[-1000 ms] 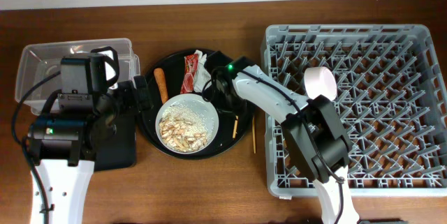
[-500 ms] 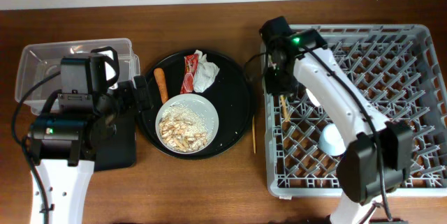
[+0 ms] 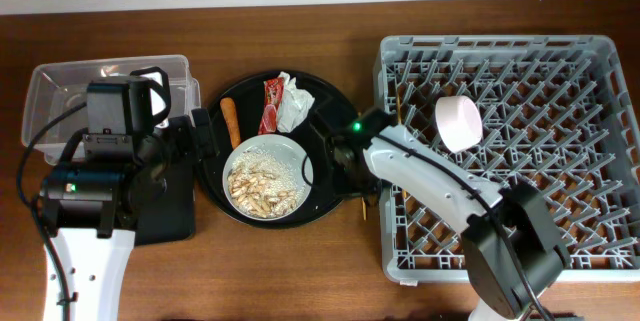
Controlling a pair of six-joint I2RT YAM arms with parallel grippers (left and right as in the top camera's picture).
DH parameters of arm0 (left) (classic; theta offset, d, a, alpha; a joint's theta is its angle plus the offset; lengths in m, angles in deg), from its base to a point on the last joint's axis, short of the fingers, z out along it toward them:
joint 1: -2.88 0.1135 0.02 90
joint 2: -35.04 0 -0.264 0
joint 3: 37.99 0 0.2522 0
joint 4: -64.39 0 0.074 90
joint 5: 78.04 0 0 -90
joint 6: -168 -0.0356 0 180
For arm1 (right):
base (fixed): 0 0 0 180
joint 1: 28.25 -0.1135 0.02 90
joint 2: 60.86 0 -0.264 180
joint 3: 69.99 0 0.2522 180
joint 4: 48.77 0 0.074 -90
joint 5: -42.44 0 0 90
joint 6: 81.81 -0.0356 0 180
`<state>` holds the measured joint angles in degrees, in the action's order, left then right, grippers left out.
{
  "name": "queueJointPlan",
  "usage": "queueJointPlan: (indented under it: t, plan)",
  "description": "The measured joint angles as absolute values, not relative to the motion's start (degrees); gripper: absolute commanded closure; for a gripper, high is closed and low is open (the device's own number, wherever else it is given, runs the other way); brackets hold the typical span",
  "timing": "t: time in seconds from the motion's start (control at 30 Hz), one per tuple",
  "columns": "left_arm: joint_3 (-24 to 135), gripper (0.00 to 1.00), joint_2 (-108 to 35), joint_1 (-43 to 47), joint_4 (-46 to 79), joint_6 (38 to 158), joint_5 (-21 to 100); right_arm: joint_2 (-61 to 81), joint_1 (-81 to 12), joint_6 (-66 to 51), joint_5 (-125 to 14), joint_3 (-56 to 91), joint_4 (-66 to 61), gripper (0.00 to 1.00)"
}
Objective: Sort waste into correct bins and load items into the dishwasher rack
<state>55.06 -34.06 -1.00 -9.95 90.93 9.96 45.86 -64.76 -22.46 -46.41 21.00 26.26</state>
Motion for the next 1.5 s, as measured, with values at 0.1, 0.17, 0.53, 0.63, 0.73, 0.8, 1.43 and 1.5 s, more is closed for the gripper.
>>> queueJointPlan:
  t: [0.1, 0.17, 0.53, 0.63, 0.73, 0.8, 1.43, 1.5]
  plan:
    - [55.06, 0.01, -34.06, -1.00, -9.95, 90.93, 9.96, 45.92, -64.76, -22.62, -46.43, 15.56, 21.87, 0.73]
    - [55.06, 0.01, -34.06, -1.00, -9.95, 90.93, 9.96, 45.92, -64.76, -22.57, -46.43, 12.79, 19.51, 0.73]
    - [55.06, 0.01, -34.06, -1.00, -9.99, 90.93, 9.96, 45.46, -65.75, -16.98, -41.10, 11.50, 20.29, 0.72]
    - [55.06, 0.01, -34.06, -1.00, -9.99, 90.93, 9.96, 45.49, -66.75, -13.87, -39.44, 11.76, 20.40, 0.67]
    - [55.06, 0.01, -34.06, -1.00, -9.99, 90.93, 9.96, 45.51, -67.52, -10.09, -39.55, 11.85, 18.07, 0.63]
    - [55.06, 0.01, -34.06, -1.00, -9.99, 90.93, 9.96, 45.51, -67.52, -6.40, -43.00, 11.87, 16.08, 0.63]
    - [55.06, 0.01, -34.06, -1.00, -9.99, 90.93, 9.96, 46.71, -63.47, -11.12, -47.40, 8.48, 11.31, 0.96]
    - [55.06, 0.01, -34.06, -1.00, -9.99, 90.93, 9.96, 47.02, -63.47, -11.73, -47.26, 9.09, 13.37, 0.96]
